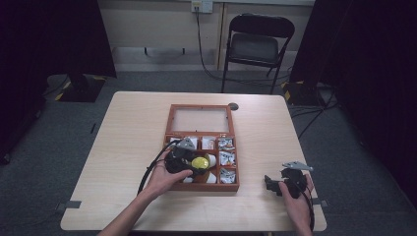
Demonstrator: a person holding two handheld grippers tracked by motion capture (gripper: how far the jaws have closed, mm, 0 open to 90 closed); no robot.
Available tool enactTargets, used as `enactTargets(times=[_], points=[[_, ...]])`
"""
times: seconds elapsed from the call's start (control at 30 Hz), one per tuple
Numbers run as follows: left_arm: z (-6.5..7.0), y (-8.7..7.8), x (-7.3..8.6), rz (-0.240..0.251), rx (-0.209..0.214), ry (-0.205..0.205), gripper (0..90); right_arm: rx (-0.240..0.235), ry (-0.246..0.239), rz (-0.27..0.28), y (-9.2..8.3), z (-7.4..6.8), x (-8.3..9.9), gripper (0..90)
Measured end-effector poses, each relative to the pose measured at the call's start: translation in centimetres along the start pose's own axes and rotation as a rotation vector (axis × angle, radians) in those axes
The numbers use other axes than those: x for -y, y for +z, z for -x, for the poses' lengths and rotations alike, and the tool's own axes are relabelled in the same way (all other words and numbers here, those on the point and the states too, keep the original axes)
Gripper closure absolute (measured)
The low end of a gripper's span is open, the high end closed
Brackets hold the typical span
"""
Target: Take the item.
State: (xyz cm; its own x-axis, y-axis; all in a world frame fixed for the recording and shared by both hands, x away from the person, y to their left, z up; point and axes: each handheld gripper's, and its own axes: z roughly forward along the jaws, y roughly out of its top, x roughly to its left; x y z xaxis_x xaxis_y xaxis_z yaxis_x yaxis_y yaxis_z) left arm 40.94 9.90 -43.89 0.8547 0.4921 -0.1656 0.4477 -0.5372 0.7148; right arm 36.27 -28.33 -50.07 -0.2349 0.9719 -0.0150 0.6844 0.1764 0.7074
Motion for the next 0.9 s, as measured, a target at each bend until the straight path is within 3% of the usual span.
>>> enactTargets(times=[0.9], points=[[-0.8,-3.3,-0.5,0.096,-0.015,-0.035,37.8,0.0,0.0,0.0,0.0,0.0,0.0,0.0]])
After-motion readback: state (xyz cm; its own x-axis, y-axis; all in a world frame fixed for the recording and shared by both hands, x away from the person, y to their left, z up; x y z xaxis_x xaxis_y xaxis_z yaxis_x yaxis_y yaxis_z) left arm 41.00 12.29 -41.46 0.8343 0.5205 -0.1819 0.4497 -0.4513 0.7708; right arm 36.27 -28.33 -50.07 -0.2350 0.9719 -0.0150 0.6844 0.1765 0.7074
